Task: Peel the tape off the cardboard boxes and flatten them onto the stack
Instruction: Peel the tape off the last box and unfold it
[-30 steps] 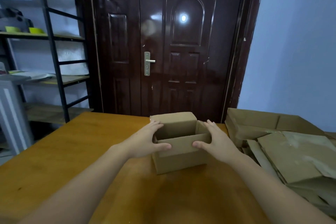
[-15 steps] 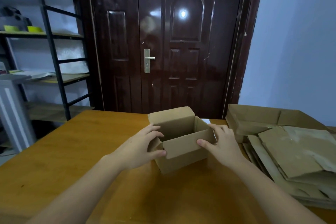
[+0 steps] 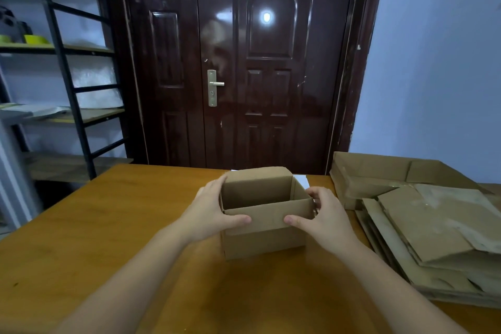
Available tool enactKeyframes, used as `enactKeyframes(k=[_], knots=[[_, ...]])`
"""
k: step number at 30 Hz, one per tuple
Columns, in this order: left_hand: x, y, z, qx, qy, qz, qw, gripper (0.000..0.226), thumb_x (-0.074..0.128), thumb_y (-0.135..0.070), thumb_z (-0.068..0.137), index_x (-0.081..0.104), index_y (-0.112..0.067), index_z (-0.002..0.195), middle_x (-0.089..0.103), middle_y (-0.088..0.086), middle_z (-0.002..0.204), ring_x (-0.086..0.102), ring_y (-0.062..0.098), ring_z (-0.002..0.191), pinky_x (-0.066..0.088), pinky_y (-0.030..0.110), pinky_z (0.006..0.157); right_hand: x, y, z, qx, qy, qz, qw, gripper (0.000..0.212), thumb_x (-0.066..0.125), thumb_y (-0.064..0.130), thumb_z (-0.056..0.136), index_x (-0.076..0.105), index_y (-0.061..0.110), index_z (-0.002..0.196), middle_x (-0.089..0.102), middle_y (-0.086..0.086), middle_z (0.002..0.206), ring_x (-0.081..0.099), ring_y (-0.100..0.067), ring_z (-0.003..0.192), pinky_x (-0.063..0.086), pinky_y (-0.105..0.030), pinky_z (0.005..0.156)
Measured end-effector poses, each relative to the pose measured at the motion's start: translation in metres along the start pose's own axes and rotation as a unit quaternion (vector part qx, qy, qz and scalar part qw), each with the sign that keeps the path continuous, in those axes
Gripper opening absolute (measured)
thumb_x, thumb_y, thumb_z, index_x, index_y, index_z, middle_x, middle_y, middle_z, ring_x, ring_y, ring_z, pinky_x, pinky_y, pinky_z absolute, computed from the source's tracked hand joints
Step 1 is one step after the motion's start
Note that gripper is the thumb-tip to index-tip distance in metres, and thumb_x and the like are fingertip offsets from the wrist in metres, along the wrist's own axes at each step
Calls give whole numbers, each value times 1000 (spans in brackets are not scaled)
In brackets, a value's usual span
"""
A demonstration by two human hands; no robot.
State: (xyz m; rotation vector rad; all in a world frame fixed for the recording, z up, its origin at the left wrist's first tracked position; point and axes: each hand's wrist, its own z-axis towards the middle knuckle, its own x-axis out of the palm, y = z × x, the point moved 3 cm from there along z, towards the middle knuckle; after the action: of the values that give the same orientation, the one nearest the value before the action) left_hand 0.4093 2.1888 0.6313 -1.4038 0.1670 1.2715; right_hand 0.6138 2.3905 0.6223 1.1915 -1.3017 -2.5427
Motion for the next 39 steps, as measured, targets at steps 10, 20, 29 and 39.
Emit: enactKeyframes(k=[10, 20, 29, 39], knots=[[-5, 4, 0, -18, 27, -63, 998, 115, 82, -71, 67, 25, -35, 160, 38, -26, 143, 44, 4, 130, 45, 15, 96, 16, -6, -16, -5, -84, 37, 996, 81, 89, 53, 67, 51, 28, 135, 53, 8, 130, 55, -14, 115, 58, -38, 92], [25, 27, -55, -150, -75, -248, 954, 123, 72, -75, 67, 8, -36, 165, 35, -8, 164, 41, 22, 146, 39, 45, 114, 7, -32, -36, 97, -18, 124, 987, 124, 79, 63, 61, 11, 37, 161, 29, 6, 164, 36, -21, 145, 37, -49, 112], [40, 2, -60, -73, -35, -108, 991, 103, 85, -49, 80, 20, -36, 158, 42, -14, 139, 43, 5, 126, 43, 23, 107, 30, -27, -47, 47, 141, 165, 975, 99, 83, 26, 83, 16, 50, 152, 38, 30, 138, 40, 5, 128, 40, -6, 95], [9, -17, -56, -16, -54, -22, 998, 126, 86, -37, 79, -10, -48, 160, 31, -18, 143, 50, 5, 119, 55, 28, 93, -8, 7, -41, -27, 28, 149, 988, 98, 75, 34, 88, 3, 72, 141, 42, 24, 145, 46, -3, 134, 46, -26, 105]])
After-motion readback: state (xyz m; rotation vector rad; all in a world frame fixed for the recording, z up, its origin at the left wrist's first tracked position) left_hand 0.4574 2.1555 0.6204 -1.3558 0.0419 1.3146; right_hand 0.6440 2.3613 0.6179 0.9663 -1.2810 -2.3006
